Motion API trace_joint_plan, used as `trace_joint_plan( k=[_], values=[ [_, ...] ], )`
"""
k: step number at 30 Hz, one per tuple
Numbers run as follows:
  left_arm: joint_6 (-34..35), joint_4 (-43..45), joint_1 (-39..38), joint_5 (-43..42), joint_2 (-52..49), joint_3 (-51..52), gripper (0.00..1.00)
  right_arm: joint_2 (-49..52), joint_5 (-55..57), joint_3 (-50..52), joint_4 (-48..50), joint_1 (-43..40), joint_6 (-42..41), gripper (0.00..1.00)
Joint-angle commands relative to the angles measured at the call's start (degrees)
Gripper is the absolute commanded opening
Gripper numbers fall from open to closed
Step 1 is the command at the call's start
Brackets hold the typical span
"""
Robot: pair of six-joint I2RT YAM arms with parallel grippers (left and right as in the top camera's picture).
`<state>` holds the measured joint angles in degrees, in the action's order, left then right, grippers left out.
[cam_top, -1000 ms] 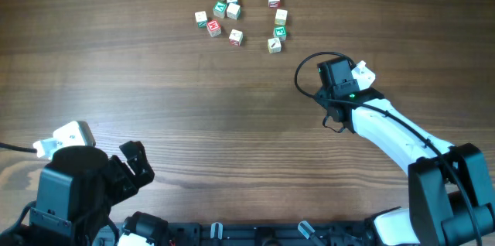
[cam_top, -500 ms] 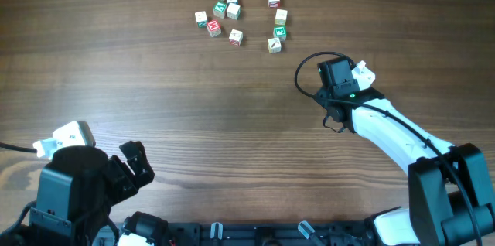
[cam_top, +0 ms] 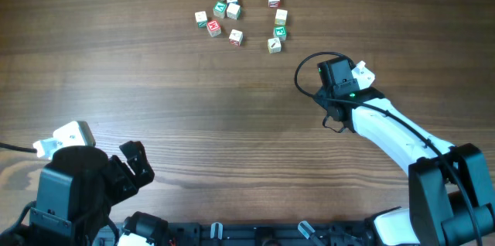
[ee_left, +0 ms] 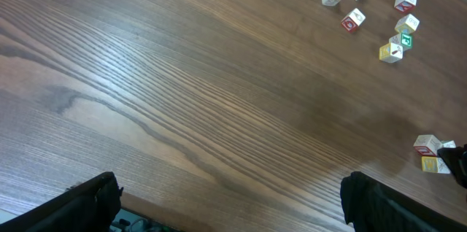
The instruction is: Form a circle
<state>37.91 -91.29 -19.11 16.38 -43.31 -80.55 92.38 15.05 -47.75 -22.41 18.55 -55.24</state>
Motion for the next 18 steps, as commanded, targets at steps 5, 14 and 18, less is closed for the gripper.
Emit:
trace_joint_plan(
  k=[5,14,18],
  values=[
    [0.7,0.1,0.3,-0.3,-0.1,0.0,1.00,-1.5,0.1,-0.8,-1.6,-0.2,-0.2,0.09],
    [0.7,0.1,0.3,-0.3,-0.1,0.0,1.00,-1.5,0.5,-2.6,2.5,-0.2,5.8,0.42],
    [0.7,0.1,0.3,-0.3,-0.1,0.0,1.00,-1.5,-0.3,-2.7,2.2,-0.2,5.8,0.40]
  ],
)
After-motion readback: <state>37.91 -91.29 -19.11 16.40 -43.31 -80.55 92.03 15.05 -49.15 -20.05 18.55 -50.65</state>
